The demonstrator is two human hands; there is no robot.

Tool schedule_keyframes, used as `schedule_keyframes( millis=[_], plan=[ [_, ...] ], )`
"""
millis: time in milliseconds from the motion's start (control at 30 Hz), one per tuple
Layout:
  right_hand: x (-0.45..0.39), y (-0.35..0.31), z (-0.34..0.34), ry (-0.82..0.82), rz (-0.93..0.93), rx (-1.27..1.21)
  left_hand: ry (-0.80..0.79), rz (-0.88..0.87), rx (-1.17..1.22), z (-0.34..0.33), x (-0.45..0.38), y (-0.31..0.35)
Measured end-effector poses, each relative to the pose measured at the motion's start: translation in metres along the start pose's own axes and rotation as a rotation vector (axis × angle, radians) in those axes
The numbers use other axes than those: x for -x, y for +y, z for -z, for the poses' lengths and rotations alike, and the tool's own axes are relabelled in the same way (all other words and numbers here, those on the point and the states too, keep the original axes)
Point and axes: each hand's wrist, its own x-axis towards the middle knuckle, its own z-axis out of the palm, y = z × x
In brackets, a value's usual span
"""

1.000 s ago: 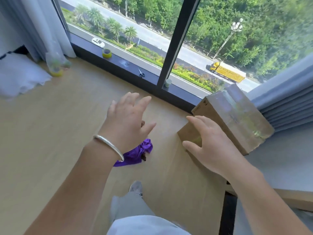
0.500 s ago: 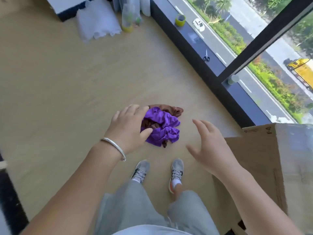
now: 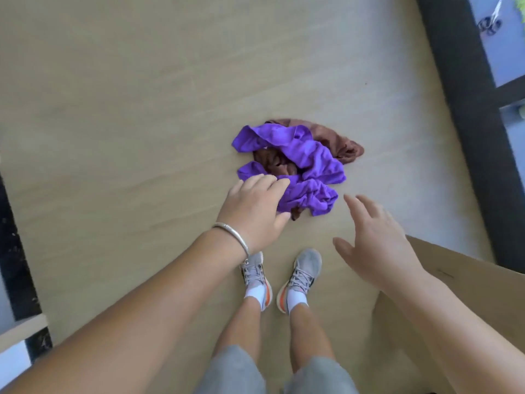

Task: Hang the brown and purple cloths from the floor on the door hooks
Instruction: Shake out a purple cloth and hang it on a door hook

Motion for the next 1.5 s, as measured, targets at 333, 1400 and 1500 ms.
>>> schedule_keyframes(
  millis=[333,1400,1500],
  plan=[
    [-0.170,0.078,-0.200,-0.067,-0.089,0.077,-0.089,-0.087,-0.008,-0.229,-0.142,-0.077],
    [-0.215,-0.055,-0.105,0.517,0.284,-0.388,0.376,0.201,0.366,-0.148,-0.131,-0.235],
    [-0.211,-0.122,-0.063,0.497,0.381,-0.378,0.498,0.294,0.403,-0.080,-0.112,-0.267]
  ],
)
